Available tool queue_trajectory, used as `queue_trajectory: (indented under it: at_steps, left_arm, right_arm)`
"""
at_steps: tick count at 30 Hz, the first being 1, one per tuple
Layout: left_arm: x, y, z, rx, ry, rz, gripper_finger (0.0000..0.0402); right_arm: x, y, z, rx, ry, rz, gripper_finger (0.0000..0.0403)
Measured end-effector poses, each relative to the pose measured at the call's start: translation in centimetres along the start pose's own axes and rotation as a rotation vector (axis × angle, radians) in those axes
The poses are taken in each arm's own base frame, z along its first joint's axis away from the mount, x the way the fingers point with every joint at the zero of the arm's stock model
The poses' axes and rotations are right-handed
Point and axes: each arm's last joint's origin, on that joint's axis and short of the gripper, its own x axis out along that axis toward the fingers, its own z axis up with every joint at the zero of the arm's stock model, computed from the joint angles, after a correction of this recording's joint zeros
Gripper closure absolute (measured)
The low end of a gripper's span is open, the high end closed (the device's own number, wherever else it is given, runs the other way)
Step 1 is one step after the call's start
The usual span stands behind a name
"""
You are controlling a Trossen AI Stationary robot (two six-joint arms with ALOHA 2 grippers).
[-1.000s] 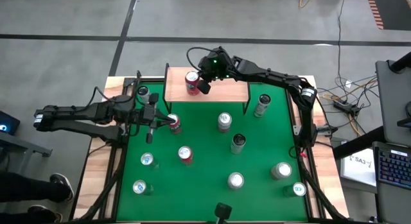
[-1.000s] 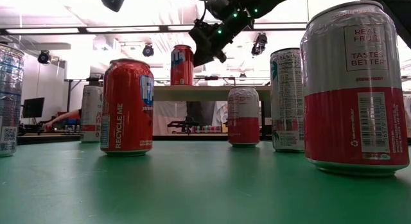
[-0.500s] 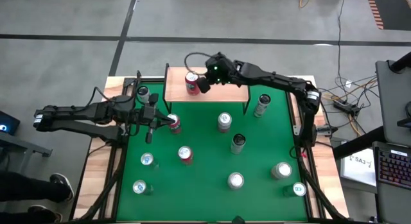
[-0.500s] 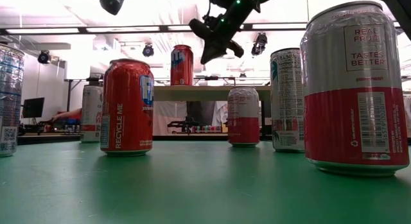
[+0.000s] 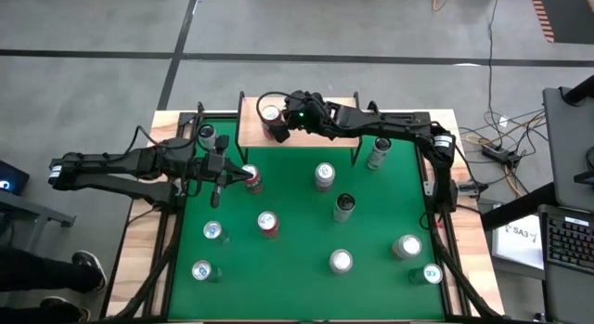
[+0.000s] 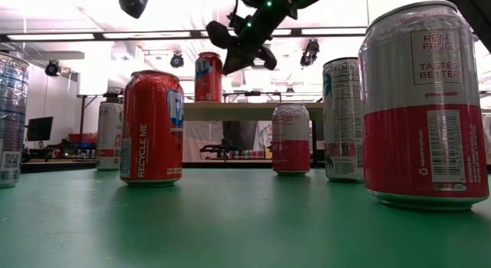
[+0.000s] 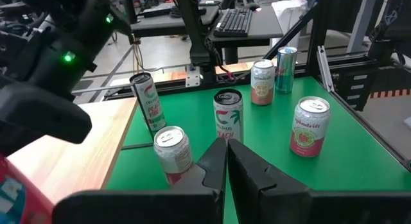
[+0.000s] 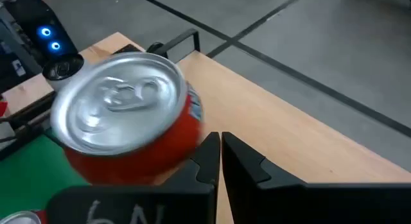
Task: Place canned beverage on shelf
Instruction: Put the bottom orange soda can on the shelf
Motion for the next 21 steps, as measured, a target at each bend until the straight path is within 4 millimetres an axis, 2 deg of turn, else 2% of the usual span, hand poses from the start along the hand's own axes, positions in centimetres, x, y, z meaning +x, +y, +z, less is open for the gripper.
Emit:
queue_trajectory:
  at_steps: [10, 17, 21]
  left_arm:
    - [0.0, 0.0, 0.0, -0.008, 0.001, 0.0, 0.0402]
    - [0.1, 0.0, -0.1, -0.018, 0.005, 0.0, 0.0402]
    - [0.1, 0.0, -0.1, -0.017, 0.007, -0.001, 0.0402]
  right_arm:
    - [0.4, 0.0, -0.6, -0.044, 0.032, -0.009, 0.0394]
    - [-3.0, 0.0, 0.1, -0.029, 0.091, -0.009, 0.0394]
    - [-3.9, 0.5, -0.3, -0.053, 0.125, -0.003, 0.0394]
